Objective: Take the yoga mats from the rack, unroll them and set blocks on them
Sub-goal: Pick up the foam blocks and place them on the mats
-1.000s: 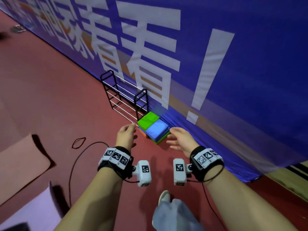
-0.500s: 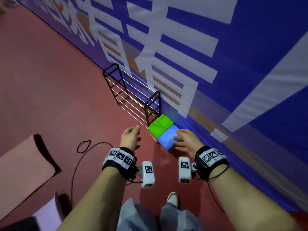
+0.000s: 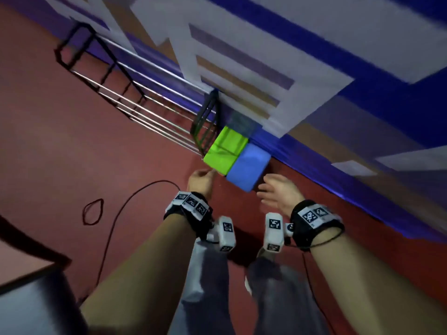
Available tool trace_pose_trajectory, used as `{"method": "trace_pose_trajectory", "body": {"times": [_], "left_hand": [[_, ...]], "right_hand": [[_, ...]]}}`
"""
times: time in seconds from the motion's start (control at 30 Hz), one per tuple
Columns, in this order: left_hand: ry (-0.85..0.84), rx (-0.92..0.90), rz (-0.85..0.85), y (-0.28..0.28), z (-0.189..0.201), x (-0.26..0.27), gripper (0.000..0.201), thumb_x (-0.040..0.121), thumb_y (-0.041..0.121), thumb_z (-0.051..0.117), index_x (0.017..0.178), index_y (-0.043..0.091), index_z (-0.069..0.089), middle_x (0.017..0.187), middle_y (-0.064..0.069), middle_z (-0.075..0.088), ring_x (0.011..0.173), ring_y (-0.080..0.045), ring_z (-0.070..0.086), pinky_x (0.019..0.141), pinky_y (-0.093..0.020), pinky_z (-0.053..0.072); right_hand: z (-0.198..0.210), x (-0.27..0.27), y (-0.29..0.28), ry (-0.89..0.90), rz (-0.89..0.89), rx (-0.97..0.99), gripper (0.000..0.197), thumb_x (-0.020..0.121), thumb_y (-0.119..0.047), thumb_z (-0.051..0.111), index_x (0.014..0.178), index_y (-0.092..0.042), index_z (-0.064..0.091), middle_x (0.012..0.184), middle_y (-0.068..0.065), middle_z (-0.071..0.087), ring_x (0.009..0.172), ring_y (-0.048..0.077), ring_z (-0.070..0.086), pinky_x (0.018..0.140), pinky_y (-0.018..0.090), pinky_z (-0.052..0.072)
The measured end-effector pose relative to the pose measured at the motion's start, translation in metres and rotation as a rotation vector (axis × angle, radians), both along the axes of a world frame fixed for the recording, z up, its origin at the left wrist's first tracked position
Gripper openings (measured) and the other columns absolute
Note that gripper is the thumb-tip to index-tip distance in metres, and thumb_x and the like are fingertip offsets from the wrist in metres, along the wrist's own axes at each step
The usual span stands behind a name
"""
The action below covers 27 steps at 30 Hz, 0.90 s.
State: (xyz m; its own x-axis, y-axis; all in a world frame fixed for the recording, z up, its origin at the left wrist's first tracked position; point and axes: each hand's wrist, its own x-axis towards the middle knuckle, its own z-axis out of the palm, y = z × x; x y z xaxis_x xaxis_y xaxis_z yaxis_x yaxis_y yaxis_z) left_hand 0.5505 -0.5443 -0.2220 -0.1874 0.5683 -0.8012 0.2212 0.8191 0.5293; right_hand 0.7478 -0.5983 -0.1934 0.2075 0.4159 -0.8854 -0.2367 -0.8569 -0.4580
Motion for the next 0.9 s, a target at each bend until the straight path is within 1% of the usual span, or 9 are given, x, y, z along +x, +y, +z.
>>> {"method": "trace_pose_trajectory", "body": {"times": [0.2,0.33,0.43,0.5,0.53,0.6,0.77,0.83,0.9], "left_hand": [[0.04,-0.133,-0.039,0.034,-0.133,-0.013,0.034,0.091,0.029,0.065,0.118,0.01,0.065,0.09,-0.008,0.065,0.076,-0.025,0.061,0.069,-0.037,0.051],[0.095,-0.145,-0.089,0.052,-0.238,-0.018,0.046,0.08,0.036,0.069,0.12,0.014,0.065,0.11,-0.011,0.07,0.099,-0.028,0.067,0.091,-0.048,0.056],[0.134,-0.129,-0.118,0.073,-0.308,-0.013,0.048,0.082,0.033,0.07,0.125,0.013,0.063,0.116,-0.014,0.068,0.107,-0.03,0.065,0.093,-0.05,0.055],[0.183,-0.086,-0.163,0.084,-0.347,-0.008,0.064,0.075,0.039,0.071,0.131,0.01,0.06,0.122,-0.015,0.067,0.11,-0.032,0.064,0.095,-0.047,0.053],[0.217,-0.063,-0.183,0.089,-0.363,-0.008,0.069,0.076,0.039,0.07,0.136,0.009,0.056,0.127,-0.015,0.064,0.114,-0.032,0.062,0.097,-0.041,0.052],[0.281,-0.052,-0.202,0.094,-0.393,-0.009,0.073,0.082,0.035,0.067,0.146,0.008,0.045,0.138,-0.015,0.056,0.124,-0.031,0.056,0.097,-0.03,0.046],[0.285,-0.033,-0.195,0.099,-0.441,-0.02,0.093,0.079,0.039,0.071,0.156,0.013,0.024,0.156,-0.01,0.037,0.141,-0.026,0.04,0.113,-0.039,0.037],[0.229,-0.05,-0.179,0.103,-0.451,-0.022,0.095,0.065,0.045,0.071,0.15,0.018,0.038,0.143,-0.003,0.054,0.129,-0.025,0.053,0.105,-0.046,0.047],[0.209,-0.05,-0.167,0.109,-0.457,-0.022,0.065,0.061,0.044,0.067,0.122,0.024,0.06,0.109,0.006,0.066,0.107,-0.026,0.061,0.094,-0.053,0.053]], "right_hand": [[-0.14,-0.017,0.037,-0.001,-0.168,-0.105,0.005,0.1,-0.021,0.051,0.097,-0.025,0.051,0.09,0.005,0.061,0.072,0.021,0.062,0.068,0.034,0.048],[-0.247,-0.016,0.05,-0.04,-0.205,-0.143,0.014,0.1,-0.016,0.053,0.112,-0.022,0.047,0.087,0.005,0.06,0.07,0.02,0.059,0.064,0.03,0.046],[-0.325,-0.013,0.055,-0.123,-0.22,-0.166,0.022,0.096,-0.011,0.058,0.111,-0.022,0.047,0.082,0.003,0.056,0.067,0.016,0.054,0.058,0.028,0.047],[-0.375,-0.007,0.048,-0.273,-0.219,-0.166,0.029,0.088,-0.009,0.067,0.107,-0.022,0.051,0.093,0.005,0.058,0.079,0.02,0.057,0.075,0.038,0.053],[-0.395,-0.004,0.044,-0.351,-0.249,-0.16,0.031,0.083,-0.006,0.07,0.106,-0.02,0.054,0.098,0.006,0.06,0.086,0.02,0.059,0.084,0.04,0.052],[-0.426,0.001,0.036,-0.416,-0.312,-0.156,0.032,0.081,-0.001,0.07,0.107,-0.015,0.056,0.103,0.006,0.063,0.092,0.02,0.059,0.088,0.036,0.051],[-0.461,-0.002,0.027,-0.299,-0.276,-0.148,0.034,0.078,-0.015,0.071,0.11,-0.01,0.062,0.106,0.004,0.066,0.093,0.021,0.063,0.082,0.031,0.051],[-0.468,-0.003,0.026,-0.265,-0.286,-0.138,0.045,0.065,-0.026,0.067,0.106,-0.008,0.067,0.103,0.006,0.07,0.094,0.025,0.068,0.081,0.033,0.054],[-0.472,-0.001,0.026,-0.254,-0.302,-0.126,0.051,0.062,-0.026,0.064,0.108,-0.003,0.068,0.101,0.008,0.072,0.089,0.025,0.069,0.072,0.028,0.055]]}}
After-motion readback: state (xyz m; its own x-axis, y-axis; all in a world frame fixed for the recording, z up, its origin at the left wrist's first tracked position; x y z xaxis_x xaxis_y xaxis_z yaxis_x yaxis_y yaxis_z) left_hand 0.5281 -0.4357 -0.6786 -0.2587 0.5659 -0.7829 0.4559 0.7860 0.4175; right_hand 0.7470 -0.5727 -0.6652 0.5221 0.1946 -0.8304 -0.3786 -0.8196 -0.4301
